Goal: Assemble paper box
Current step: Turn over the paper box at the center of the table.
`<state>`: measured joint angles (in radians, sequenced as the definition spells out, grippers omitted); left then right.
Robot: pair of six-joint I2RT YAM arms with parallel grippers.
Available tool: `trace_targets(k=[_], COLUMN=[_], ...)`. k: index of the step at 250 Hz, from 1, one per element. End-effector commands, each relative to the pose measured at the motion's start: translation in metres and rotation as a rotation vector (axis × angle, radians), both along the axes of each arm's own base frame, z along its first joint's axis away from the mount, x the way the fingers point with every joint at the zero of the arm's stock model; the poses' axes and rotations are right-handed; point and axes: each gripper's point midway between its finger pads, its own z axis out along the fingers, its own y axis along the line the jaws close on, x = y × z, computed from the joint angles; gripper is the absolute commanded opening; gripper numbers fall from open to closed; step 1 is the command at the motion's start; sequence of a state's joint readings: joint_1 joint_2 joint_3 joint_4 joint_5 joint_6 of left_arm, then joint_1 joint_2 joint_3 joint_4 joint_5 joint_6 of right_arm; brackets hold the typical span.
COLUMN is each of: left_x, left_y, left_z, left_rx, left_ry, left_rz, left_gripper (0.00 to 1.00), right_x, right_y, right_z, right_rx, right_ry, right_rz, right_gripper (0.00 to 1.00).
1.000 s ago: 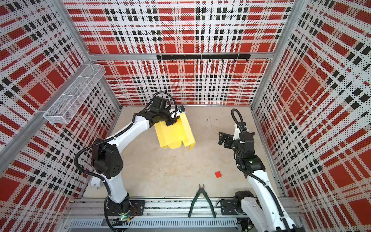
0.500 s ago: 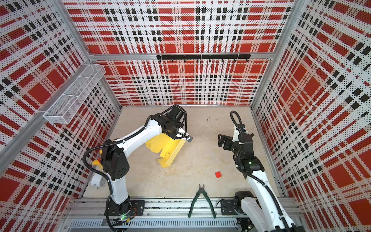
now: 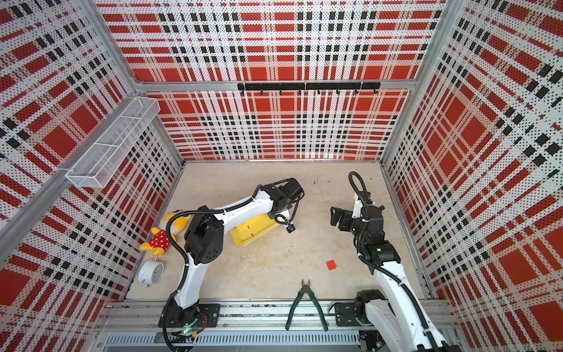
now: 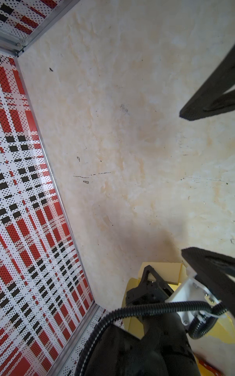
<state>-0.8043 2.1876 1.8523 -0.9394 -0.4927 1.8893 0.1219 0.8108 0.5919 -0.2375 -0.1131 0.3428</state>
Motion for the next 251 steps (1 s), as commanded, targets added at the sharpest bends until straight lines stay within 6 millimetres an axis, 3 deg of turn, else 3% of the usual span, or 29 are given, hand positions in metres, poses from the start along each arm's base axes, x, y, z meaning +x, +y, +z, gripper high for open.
trace_targets(k=[1,72,138,205,251], left_x=[0.005,-0.002,-0.013,-0.029,-0.049], left_y=[-0.006,-0.011,-0.022,-0.038,-0.054], left_z=[-0.003,-0.032,-0.042,-0.024,0.003], left_rx=[0.17,0.182,0.134,0.046,-0.047], left_ry=[0.016,0.018,0.02,0.008,-0.008], left_rz=[-0.245,-0.266,-0.299,-0.322,-0.343], left_gripper=[0.0,0.03,0.21,0.42,0.51], right_x=[-0.002,-0.004,-0.003,-0.003,-0.001], right_y=[0.004,0.005,0.006,0.005,0.007], right_z=[0.001,-0.009,-0.012,-0.009,-0.006], right_rx=[0.043,0.061,0.054,0.043,0.039], right_ry=[-0.03,-0.007,0.013,0.018,0.021], right_rz=[0.014,0.014,0.02,0.019,0.029], right_gripper=[1.0,1.0,1.0,1.0,1.0])
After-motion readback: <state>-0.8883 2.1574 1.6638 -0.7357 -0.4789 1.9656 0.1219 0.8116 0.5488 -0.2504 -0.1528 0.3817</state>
